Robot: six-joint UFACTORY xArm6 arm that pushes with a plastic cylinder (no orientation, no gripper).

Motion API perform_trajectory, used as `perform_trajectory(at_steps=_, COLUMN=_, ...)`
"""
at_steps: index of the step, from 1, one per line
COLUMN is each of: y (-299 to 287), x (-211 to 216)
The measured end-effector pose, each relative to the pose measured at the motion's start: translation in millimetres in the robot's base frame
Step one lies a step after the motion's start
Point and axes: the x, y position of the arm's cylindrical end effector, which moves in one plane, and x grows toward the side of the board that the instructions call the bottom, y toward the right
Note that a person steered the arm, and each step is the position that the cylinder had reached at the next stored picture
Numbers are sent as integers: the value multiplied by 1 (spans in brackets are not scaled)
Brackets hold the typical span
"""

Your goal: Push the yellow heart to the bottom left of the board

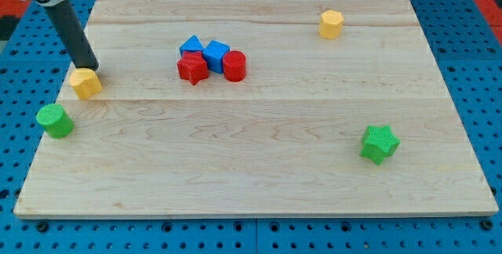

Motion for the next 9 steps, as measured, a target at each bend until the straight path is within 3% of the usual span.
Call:
perform_trajectory(at_steps=5, y=-4, x=86)
perform_trajectory(at_steps=8, y=55, x=92)
perform_trajectory(at_steps=9, y=67, x=113)
